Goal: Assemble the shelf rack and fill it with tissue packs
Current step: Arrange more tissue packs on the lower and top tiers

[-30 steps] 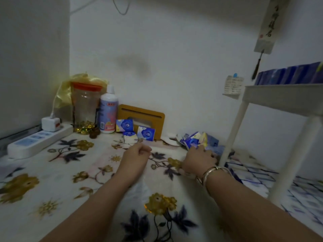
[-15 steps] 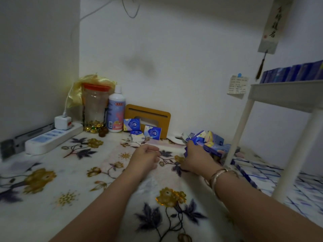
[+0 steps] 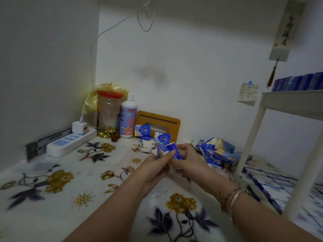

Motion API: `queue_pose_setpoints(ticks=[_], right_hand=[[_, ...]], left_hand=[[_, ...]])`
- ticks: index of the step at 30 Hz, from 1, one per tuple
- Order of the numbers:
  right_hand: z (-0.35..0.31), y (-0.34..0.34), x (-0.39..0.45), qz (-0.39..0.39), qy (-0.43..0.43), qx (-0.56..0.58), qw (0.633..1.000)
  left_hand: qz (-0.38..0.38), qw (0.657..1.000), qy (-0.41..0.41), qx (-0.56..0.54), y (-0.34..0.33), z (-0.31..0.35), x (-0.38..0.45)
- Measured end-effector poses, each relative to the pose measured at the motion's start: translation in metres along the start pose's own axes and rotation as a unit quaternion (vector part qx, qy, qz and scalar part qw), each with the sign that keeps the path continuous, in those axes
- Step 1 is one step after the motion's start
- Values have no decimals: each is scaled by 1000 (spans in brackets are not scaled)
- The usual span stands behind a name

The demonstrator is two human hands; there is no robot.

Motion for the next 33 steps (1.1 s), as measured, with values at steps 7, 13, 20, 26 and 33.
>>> queue_pose_setpoints(ticks=[7,13,20,26,33], right_hand=[[1,1,12,-72,-42,36,996],[3,74,24,253,60,-431,864],[38,100,40,279,-96,-609,736],[40,96,42,266,-82,-665,693],[3,65,37,257,59,-451,853]], left_hand=[[62,989,-129,30,11,15,5],[37,975,-210,62,3,22,0],[17,982,-186,34,0,19,-1],[41,972,-223,65,5,22,2],[61,939,-297,162,1,27,-9]])
Point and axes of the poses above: each hand's wrist, its own x-axis towards the middle knuckle, its own y-axis out of the back of the hand, z = x × y, the point moved 6 cm from there along x, towards the middle knuckle, and after that the axes turned 8 degrees about z, right-handed, at the moved point
